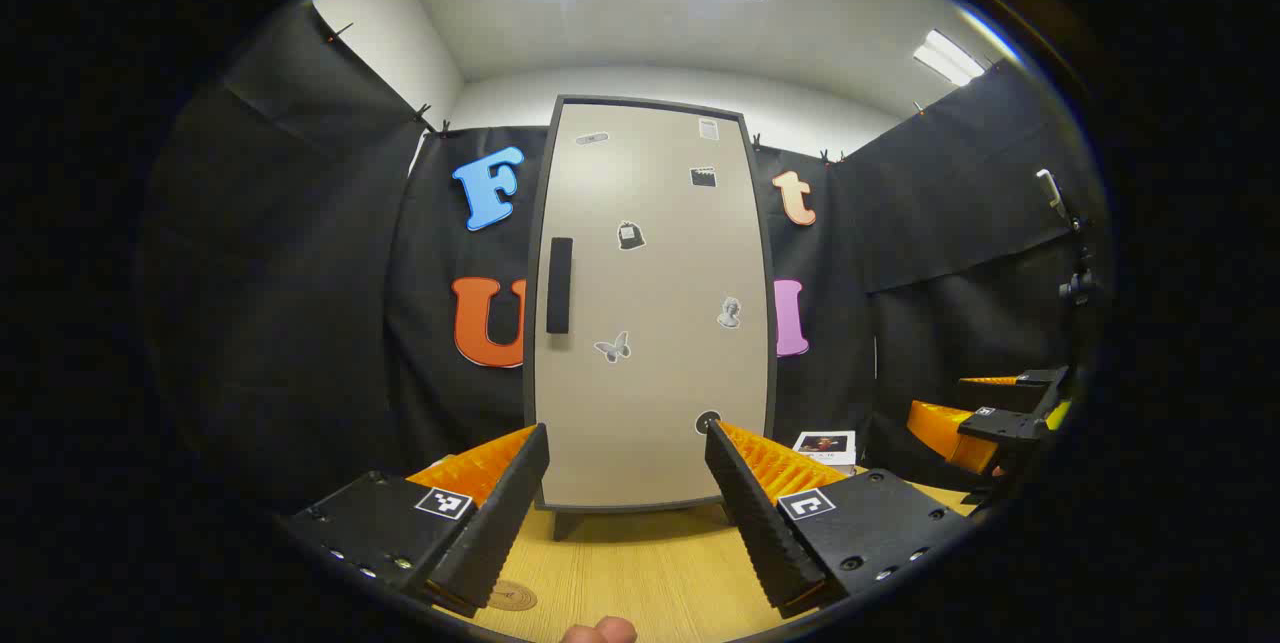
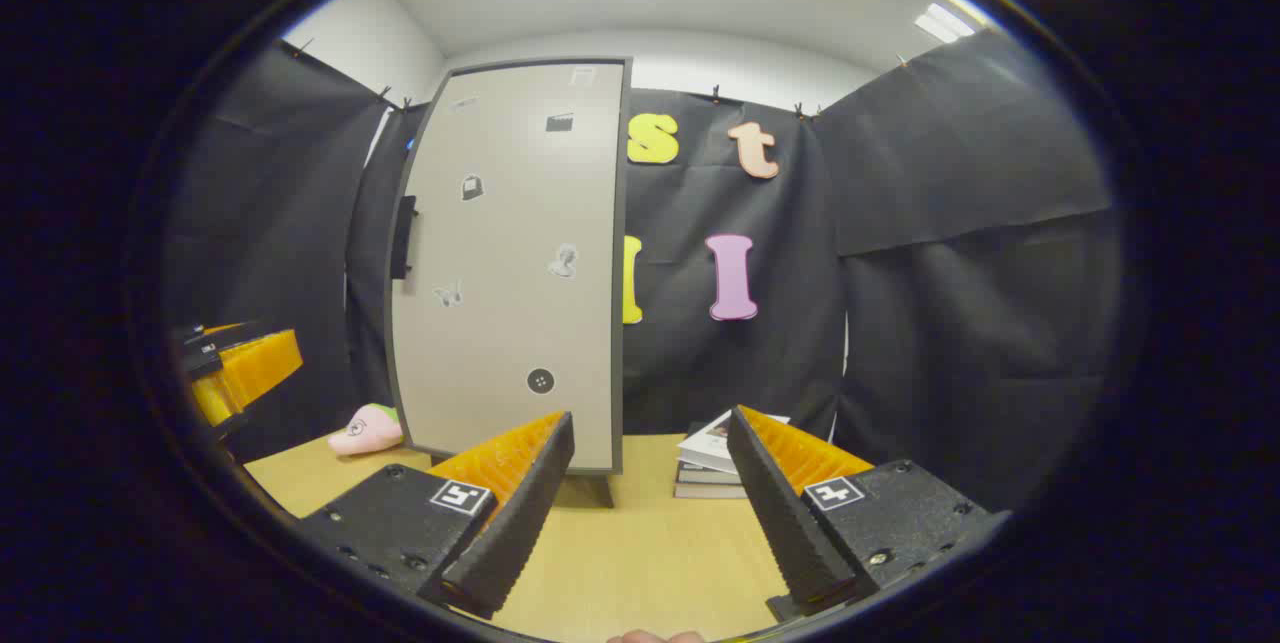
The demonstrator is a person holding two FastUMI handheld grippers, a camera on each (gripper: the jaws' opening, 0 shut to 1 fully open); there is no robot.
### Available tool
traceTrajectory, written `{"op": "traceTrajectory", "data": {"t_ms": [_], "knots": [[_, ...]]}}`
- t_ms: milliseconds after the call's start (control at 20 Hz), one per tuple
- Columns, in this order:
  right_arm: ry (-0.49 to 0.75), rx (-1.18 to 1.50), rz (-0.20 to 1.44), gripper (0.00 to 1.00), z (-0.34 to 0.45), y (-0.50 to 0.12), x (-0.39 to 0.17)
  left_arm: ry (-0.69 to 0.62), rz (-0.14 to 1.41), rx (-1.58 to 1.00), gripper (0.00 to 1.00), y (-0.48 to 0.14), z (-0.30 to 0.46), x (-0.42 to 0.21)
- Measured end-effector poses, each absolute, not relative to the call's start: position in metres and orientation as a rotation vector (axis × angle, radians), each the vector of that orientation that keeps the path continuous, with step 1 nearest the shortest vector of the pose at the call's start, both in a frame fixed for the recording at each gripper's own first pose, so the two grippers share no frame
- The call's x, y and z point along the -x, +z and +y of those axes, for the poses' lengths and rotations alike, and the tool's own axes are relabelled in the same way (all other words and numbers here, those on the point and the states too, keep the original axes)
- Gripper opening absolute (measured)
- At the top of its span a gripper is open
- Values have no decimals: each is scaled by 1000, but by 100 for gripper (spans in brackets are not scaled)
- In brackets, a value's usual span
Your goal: Open the cabinet door with the right hand, grasp the bottle in the cabinet with the left hand and place it on the coaster, then close the cabinet door with the right hand.
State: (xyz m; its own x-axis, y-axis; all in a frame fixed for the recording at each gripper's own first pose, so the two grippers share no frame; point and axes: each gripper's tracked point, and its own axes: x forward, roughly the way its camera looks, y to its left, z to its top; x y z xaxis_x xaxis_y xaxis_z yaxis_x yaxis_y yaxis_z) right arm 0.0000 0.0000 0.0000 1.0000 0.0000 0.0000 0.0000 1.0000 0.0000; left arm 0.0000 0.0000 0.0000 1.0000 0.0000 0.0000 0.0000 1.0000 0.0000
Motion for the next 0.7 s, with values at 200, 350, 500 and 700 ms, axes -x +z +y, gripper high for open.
{"op": "traceTrajectory", "data": {"t_ms": [200,350,500,700], "knots": [[11,0,-8,94,5,3,-1,9,-7,-2,95,4,4,0],[25,6,-13,99,11,5,-2,16,-11,6,95,6,6,-1],[40,8,-10,95,16,4,-2,15,-15,10,95,7,7,0],[48,14,-14,95,20,6,-3,20,-18,5,95,8,11,0]]}}
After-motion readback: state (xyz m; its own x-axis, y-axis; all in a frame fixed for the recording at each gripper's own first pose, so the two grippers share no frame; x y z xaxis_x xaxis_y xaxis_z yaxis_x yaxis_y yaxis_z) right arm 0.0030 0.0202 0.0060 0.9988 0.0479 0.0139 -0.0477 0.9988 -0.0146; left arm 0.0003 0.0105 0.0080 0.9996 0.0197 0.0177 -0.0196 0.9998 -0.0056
